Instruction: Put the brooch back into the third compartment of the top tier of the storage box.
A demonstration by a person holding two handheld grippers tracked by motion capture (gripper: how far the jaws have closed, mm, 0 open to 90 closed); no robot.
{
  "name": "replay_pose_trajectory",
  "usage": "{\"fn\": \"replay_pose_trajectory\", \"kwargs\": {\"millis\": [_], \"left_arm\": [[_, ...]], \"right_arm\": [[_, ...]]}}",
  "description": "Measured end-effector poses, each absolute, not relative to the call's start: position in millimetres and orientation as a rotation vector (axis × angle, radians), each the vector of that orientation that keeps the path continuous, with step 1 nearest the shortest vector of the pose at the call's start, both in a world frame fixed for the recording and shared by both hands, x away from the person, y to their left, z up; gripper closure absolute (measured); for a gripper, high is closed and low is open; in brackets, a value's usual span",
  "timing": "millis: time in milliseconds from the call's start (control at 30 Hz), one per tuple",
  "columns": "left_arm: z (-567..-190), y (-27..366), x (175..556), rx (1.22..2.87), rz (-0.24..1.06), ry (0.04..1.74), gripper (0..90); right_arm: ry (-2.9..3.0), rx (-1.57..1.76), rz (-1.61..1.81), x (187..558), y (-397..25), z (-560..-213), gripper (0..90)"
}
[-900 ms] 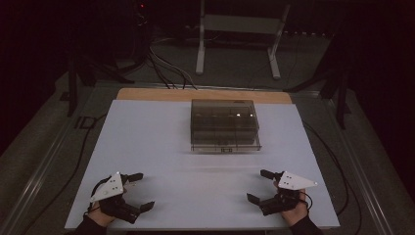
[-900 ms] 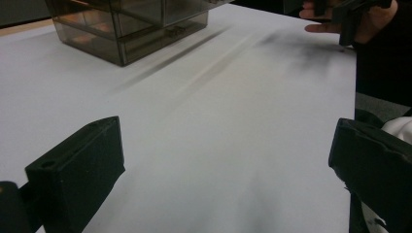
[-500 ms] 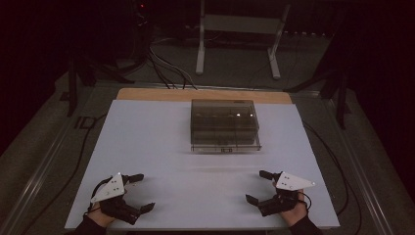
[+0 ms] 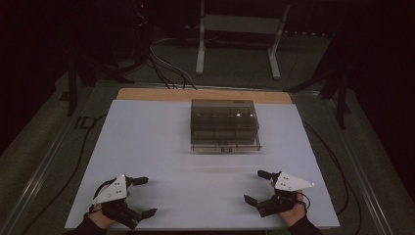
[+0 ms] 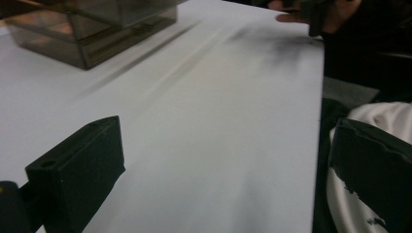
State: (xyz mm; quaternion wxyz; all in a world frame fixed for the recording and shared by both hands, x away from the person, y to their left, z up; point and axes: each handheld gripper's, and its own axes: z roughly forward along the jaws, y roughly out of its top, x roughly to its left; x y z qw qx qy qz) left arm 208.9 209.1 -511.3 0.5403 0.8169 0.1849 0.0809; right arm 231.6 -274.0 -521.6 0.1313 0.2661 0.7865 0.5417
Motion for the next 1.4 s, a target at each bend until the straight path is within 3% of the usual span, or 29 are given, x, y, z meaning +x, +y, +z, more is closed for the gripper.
{"fn": "replay_pose_trajectory", "kwargs": {"millis": [867,1400], "left_arm": [[-480.5,220.2,216.8,1.847,0.233,0.458,0.6],[-478.1,248.6,237.2,1.784,0.344,0.640,0.6]], "right_arm": [[2.263,0.765,1.595,229.9,-273.6,-519.0,0.0],[2.263,0.779,1.597,230.4,-274.7,-519.4,0.0]]}}
